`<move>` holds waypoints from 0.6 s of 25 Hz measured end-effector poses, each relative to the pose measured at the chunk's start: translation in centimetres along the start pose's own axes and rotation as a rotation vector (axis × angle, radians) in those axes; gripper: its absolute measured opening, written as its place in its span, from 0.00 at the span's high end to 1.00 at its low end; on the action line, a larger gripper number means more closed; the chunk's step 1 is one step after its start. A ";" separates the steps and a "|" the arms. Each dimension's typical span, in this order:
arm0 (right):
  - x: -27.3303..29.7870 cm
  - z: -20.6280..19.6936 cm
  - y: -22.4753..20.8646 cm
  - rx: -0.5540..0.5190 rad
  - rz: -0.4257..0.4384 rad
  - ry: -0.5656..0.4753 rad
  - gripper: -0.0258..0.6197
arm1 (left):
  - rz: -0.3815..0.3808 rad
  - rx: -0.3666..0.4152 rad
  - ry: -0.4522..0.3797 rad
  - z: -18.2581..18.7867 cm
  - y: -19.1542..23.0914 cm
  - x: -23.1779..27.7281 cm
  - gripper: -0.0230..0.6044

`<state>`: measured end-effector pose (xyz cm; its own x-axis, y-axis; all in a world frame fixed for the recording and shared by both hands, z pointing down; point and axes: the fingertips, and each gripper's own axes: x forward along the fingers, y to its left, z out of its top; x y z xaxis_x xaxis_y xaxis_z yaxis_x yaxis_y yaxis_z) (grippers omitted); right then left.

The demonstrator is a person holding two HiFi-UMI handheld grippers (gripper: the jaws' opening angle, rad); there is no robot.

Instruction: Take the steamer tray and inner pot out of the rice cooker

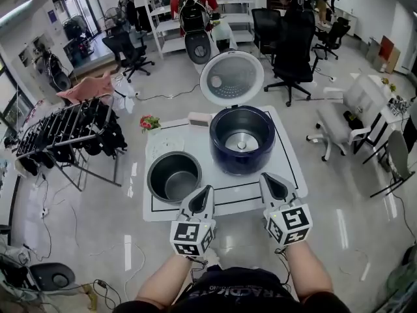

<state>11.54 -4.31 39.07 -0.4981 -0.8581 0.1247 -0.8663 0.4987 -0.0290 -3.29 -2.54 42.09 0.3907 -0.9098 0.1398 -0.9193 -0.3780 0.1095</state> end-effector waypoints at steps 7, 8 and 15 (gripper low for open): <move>-5.3 -1.7 -1.1 0.013 0.146 0.021 0.96 | 0.130 -0.025 -0.007 -0.7 -6.5 -4.3 0.96; -5.8 -1.9 -1.1 0.016 0.166 0.020 0.96 | 0.151 -0.022 -0.008 -0.7 -7.2 -4.9 0.96; -8.7 -2.2 0.1 0.063 0.273 0.013 0.96 | 0.270 -0.047 0.008 -1.5 -9.9 -9.2 0.96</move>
<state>15.86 3.48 40.19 -0.7134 -0.6910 0.1169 -0.7008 0.7023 -0.1251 2.27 9.78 41.17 0.1327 -0.9750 0.1780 -0.9871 -0.1137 0.1128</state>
